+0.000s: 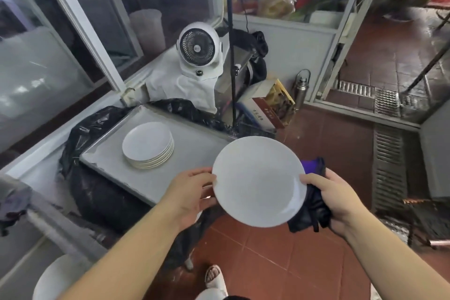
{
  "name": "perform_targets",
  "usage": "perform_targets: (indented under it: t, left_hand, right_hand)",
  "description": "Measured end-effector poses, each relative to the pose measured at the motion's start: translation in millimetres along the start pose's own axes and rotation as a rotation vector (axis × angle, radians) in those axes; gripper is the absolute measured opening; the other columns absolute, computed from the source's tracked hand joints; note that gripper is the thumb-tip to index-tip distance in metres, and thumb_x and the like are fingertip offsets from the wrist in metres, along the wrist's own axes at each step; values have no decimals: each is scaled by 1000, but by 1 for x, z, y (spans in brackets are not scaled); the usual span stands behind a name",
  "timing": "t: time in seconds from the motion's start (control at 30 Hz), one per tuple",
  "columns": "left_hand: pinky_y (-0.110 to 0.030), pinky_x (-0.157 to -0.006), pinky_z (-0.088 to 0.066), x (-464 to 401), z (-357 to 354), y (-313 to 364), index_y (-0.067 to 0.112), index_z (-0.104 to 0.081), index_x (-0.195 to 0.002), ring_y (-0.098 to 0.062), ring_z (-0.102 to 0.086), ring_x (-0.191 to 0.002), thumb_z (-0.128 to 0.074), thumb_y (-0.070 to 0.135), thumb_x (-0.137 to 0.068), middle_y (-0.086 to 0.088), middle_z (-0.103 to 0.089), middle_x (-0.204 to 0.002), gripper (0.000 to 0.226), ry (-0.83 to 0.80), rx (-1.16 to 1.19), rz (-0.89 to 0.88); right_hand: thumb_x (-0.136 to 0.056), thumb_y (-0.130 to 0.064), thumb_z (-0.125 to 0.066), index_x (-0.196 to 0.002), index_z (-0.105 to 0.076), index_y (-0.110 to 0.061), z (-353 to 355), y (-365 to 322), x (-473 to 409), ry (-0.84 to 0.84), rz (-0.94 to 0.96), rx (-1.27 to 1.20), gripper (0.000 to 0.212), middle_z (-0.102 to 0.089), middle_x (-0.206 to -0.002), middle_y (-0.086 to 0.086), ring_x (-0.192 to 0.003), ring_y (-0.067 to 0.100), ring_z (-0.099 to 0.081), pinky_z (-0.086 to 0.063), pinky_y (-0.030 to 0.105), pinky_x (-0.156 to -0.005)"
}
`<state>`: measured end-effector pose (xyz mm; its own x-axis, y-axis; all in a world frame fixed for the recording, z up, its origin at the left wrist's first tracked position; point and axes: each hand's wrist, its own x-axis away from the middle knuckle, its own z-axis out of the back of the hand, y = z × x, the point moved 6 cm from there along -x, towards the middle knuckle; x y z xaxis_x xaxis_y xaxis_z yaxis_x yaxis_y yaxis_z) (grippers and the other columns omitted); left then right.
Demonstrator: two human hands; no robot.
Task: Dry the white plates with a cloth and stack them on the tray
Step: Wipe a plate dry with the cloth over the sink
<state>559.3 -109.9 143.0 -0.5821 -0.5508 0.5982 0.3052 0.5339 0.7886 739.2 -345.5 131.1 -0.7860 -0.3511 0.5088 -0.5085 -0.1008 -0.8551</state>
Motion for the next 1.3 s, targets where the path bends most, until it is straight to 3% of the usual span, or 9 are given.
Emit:
perform_targets:
  t: [0.17,0.37,0.53,0.67,0.77,0.93,1.07,1.2,1.3]
  left_hand:
    - [-44,-81,-64,-53,28,22,3,-74,-105,-23,-75,-78,-58,-5,-96,-13,-78,-94,21,21,41,3]
    - [-41,-76,-65,-117,80,62,0,-72,-115,-27,-75,-86,-58,-3,-96,-16,-78,-102,24,32,95,12]
    - [-37,-72,-65,-152,136,93,2,-74,-114,-28,-77,-86,-58,-3,-96,-17,-79,-103,24,89,111,43]
    - [-39,-80,-65,-173,180,97,2,-74,-114,-30,-77,-93,-60,-3,-96,-19,-79,-104,23,166,173,70]
    - [-40,-85,-64,-187,211,92,2,-75,-116,-31,-76,-100,-61,-4,-96,-17,-79,-104,25,254,208,79]
    - [-40,-88,-63,-214,255,82,1,-73,-119,-28,-76,-102,-62,-5,-95,-15,-79,-107,27,391,267,84]
    - [-32,-76,-65,-234,278,80,-1,-74,-115,-20,-78,-85,-61,-8,-95,-13,-80,-101,25,531,272,72]
    - [-29,-74,-64,-256,292,76,3,-73,-117,-27,-78,-94,-63,-7,-94,-12,-80,-103,28,629,278,76]
    - [-28,-72,-64,-273,299,69,4,-74,-115,-31,-77,-96,-63,-8,-93,-15,-80,-102,27,708,265,110]
  right_hand:
    - [-88,-3,-74,-109,-73,-6,-49,-10,-54,-28,-25,132,22,-78,-100,23,-90,44,-76,-60,61,-88]
    - [-82,-9,-82,-101,-76,-10,-133,-41,-118,-61,-6,344,20,-80,-92,16,-85,40,-77,-60,65,-85]
    - [-60,-27,-91,-109,-72,-13,-221,-56,-151,-140,7,421,54,-78,-93,14,-89,41,-76,-58,70,-82]
    - [-85,-3,-82,-79,-56,-15,-282,-62,-178,-207,26,522,29,-64,-73,-4,-71,23,-68,-61,49,-78]
    - [-82,-6,-83,-84,-67,-13,-330,-61,-206,-291,72,672,17,-76,-85,10,-63,19,-68,-56,34,-60]
    - [-75,-11,-86,-86,-70,-11,-409,-46,-252,-388,112,862,19,-76,-83,9,-68,25,-70,-56,34,-61]
    - [-72,-11,-86,-78,-67,-12,-471,-31,-294,-488,156,961,20,-71,-76,7,-67,26,-64,-54,37,-63]
    - [-71,-17,-87,-74,-51,-4,-519,-14,-335,-587,174,1068,38,-55,-69,5,-61,24,-48,-40,35,-57]
    - [-68,-21,-86,-81,-53,-1,-543,2,-361,-638,180,1135,40,-60,-74,8,-66,26,-54,-47,36,-63]
